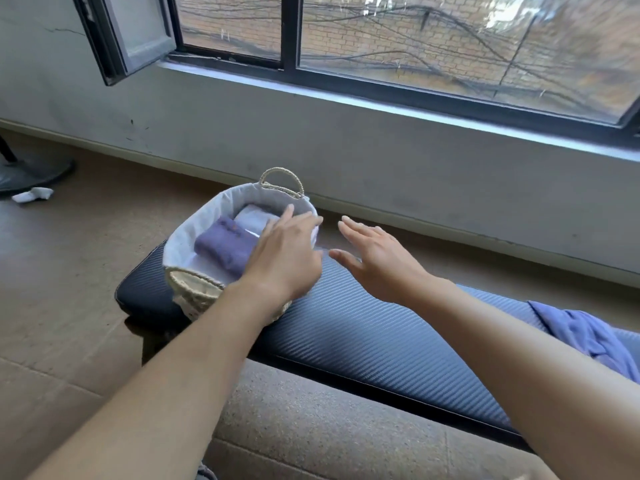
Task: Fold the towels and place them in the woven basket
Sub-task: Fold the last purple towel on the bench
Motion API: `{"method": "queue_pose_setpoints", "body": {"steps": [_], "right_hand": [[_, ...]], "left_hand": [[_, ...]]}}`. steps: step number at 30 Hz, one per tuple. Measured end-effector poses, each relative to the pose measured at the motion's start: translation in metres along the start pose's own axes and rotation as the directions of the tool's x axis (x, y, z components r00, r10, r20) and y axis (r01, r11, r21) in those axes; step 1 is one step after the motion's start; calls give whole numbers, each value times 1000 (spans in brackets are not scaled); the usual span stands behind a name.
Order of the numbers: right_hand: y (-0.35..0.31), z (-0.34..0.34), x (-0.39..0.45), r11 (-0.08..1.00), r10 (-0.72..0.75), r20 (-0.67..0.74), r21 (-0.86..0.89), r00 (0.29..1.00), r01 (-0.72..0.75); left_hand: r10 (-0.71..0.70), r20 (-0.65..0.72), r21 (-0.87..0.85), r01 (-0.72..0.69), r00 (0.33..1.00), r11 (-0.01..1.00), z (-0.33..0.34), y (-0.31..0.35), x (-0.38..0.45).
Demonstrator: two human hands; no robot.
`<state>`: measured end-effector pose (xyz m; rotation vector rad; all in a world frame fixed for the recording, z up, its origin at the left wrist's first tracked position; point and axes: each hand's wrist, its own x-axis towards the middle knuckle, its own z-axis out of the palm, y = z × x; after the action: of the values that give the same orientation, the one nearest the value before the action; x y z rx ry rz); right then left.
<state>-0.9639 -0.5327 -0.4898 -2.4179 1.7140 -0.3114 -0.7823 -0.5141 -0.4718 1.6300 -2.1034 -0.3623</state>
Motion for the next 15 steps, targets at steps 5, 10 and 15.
{"method": "queue_pose_setpoints", "body": {"steps": [5,10,15], "right_hand": [[88,-1,-69,940,336,-48,82,941,-331],[170,18,-141,660,749,-133,229,649,-715],[200,4,-169,451,888,-192,201,417,-869]], "left_hand": [[97,185,-101,-79,978,992,58,31,-20],[150,334,-93,-125,930,988,94,54,-30],[192,396,-116,-159,898,980,117,72,-36]]}}
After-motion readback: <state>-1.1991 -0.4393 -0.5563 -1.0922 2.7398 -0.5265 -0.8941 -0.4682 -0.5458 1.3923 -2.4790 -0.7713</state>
